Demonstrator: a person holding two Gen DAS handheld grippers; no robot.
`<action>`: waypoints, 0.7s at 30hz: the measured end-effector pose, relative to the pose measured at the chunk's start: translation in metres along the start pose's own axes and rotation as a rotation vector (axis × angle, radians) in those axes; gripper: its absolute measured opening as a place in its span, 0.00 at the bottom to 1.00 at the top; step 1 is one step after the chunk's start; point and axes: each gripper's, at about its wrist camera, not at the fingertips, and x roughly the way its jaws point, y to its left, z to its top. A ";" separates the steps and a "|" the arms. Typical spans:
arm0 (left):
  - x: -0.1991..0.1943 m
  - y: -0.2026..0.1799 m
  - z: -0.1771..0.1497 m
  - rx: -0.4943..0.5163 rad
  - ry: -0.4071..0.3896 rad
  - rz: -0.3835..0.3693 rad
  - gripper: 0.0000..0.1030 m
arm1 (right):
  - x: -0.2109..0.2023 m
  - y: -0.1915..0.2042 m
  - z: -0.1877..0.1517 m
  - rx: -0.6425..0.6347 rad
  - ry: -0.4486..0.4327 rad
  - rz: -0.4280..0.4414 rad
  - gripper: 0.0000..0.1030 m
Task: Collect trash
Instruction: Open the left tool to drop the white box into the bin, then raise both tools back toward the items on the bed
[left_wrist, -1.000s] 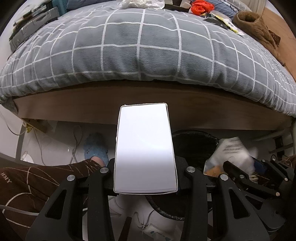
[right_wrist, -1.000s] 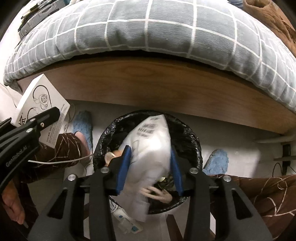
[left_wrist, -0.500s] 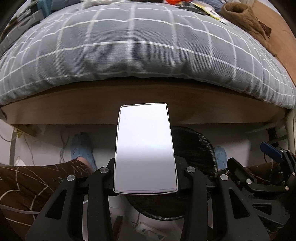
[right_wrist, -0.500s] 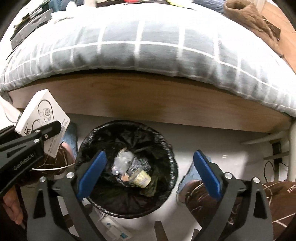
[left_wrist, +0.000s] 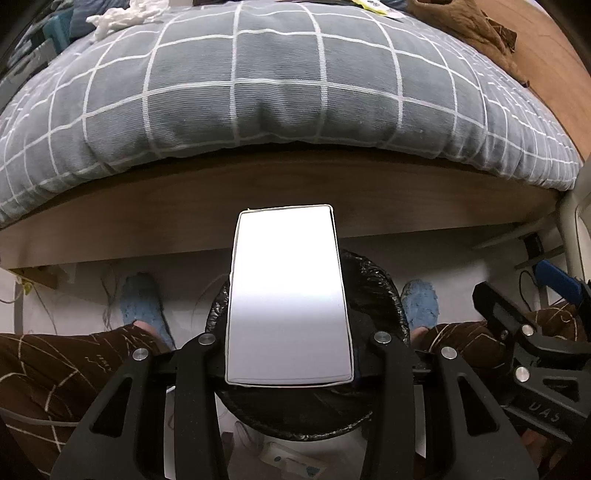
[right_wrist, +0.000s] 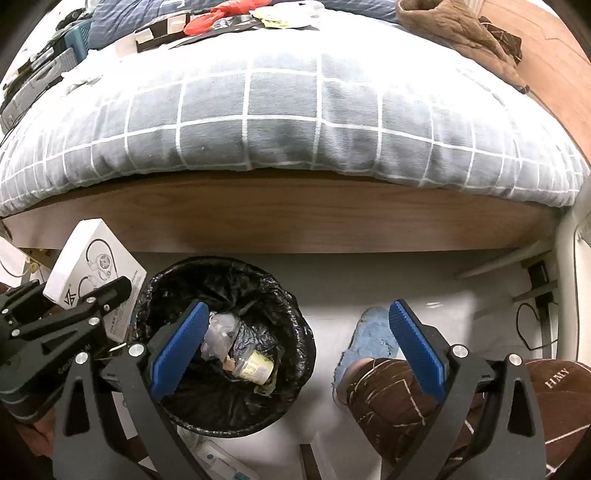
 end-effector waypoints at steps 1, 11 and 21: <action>-0.001 0.000 -0.001 0.003 -0.008 0.007 0.48 | -0.001 0.001 0.000 0.000 -0.002 0.001 0.91; -0.017 0.006 0.002 -0.017 -0.049 0.047 0.84 | -0.005 0.009 0.001 -0.018 -0.014 -0.002 0.91; -0.035 0.027 0.002 -0.041 -0.079 0.100 0.94 | -0.023 0.024 0.010 -0.052 -0.053 0.022 0.91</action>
